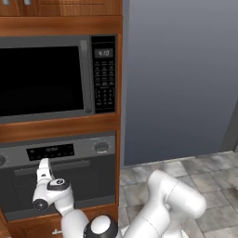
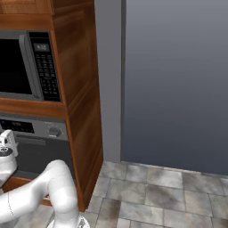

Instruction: Take the fish from the oven and place it on the plate on the counter.

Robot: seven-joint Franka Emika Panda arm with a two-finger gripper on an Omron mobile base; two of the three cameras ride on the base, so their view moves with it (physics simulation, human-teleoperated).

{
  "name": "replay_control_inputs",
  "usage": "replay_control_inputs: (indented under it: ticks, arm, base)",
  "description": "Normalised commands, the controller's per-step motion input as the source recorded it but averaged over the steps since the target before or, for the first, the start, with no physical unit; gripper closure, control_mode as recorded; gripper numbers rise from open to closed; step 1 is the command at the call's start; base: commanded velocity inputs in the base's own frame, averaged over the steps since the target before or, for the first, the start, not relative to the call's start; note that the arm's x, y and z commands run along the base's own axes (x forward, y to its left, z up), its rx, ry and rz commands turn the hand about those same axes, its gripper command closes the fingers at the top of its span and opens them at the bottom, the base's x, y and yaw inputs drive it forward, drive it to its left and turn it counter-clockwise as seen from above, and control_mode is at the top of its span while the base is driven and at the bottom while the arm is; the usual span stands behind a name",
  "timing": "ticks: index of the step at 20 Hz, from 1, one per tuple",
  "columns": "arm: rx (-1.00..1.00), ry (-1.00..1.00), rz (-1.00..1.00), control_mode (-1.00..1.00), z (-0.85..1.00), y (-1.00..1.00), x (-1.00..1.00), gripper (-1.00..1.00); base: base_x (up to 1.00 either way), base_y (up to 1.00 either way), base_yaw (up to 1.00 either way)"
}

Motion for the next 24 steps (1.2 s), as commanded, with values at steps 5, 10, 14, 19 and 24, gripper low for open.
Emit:
replay_control_inputs:
  ticks: [5,10,14,19,24]
  arm:
    - [-0.01,0.05,0.00,-1.00,0.01,0.10,0.12,1.00]
    - [-0.01,-0.03,0.00,-1.00,0.00,0.12,-0.04,1.00]
    - [0.00,-0.02,0.01,-1.00,0.00,0.20,-0.36,1.00]
    - [-0.01,0.00,0.03,-1.00,-0.07,0.25,-0.41,1.00]
    - [-0.02,0.00,0.04,-1.00,-0.21,0.26,-0.60,1.00]
  base:
    - [0.00,0.00,0.00]
    - [0.00,0.00,0.00]
    - [0.00,0.00,0.00]
    - [0.00,0.00,0.00]
    - [0.00,0.00,0.00]
